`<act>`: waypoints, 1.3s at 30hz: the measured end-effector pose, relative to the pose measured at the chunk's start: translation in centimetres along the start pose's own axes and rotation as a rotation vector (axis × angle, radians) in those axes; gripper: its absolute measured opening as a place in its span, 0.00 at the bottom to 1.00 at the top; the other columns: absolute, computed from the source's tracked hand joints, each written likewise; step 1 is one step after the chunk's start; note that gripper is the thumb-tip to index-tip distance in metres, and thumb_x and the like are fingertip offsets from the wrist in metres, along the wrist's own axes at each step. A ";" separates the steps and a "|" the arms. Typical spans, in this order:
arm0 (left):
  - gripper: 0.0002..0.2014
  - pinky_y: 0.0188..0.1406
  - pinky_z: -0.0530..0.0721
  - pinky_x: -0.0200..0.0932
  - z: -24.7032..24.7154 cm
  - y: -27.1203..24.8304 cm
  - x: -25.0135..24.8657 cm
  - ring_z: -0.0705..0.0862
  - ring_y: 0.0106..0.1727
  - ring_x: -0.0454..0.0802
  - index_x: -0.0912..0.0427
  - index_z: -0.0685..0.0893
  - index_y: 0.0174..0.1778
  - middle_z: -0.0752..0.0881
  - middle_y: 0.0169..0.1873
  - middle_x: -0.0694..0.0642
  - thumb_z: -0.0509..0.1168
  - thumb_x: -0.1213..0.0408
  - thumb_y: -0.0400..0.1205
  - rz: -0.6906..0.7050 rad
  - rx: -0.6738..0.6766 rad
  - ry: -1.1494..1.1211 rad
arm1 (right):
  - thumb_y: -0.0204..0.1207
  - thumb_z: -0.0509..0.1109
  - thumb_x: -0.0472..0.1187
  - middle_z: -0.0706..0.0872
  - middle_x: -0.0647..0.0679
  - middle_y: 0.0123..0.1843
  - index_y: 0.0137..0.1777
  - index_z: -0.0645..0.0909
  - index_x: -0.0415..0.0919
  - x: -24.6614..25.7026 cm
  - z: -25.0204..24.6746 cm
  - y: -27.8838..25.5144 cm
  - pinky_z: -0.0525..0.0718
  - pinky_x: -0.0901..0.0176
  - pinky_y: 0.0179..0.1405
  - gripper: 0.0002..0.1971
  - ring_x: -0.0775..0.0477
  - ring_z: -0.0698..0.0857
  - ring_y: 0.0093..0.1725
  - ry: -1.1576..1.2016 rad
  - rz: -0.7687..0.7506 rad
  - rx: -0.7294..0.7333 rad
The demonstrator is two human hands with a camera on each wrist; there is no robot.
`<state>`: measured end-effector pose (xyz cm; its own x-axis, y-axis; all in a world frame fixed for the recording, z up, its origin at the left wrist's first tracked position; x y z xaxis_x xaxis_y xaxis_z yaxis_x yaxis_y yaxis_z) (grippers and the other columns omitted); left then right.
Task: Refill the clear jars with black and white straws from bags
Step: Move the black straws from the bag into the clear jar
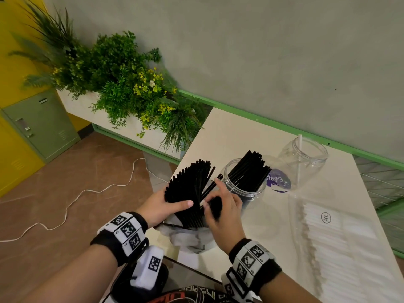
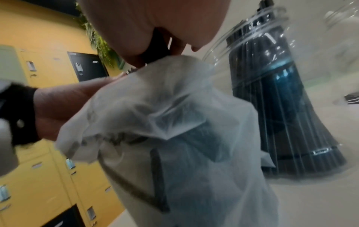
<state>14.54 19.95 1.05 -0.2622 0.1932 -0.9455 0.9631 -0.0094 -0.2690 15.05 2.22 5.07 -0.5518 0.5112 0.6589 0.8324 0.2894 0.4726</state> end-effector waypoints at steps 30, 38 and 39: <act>0.49 0.69 0.77 0.46 0.1 1.1 0.1 0.82 0.63 0.40 0.44 0.77 0.65 0.85 0.59 0.41 0.78 0.29 0.47 0.014 0.008 0.078 | 0.78 0.67 0.26 0.83 0.49 0.47 0.53 0.77 0.41 -1.0 -5.7 5.3 0.79 0.58 0.56 0.10 0.55 0.82 0.49 0.427 0.268 -0.202; 0.46 0.66 0.78 0.44 0.2 1.1 0.0 0.82 0.61 0.39 0.39 0.76 0.60 0.85 0.58 0.41 0.78 0.29 0.45 0.017 0.029 0.061 | 0.75 0.74 0.31 0.72 0.61 0.73 0.74 0.55 0.64 -2.2 -2.4 3.3 0.71 0.74 0.69 0.40 0.65 0.75 0.71 0.472 0.332 -0.105; 0.46 0.65 0.79 0.43 0.3 1.1 -0.1 0.83 0.61 0.39 0.40 0.77 0.60 0.86 0.58 0.41 0.79 0.30 0.45 0.021 0.032 0.048 | 0.75 0.74 0.31 0.72 0.61 0.73 0.74 0.55 0.64 -2.2 -2.2 3.4 0.70 0.76 0.68 0.41 0.66 0.74 0.71 0.468 0.326 -0.099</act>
<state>15.63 19.64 0.80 -0.2385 0.2396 -0.9411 0.9656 -0.0447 -0.2561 19.03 0.31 6.52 -0.2502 0.1419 0.9577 0.9669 0.0882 0.2395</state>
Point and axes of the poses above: each hand's wrist, its own y-axis towards the middle knuckle, its own z-axis out of the palm, x = y × z, the point moved 7 cm from there along y, towards the middle knuckle
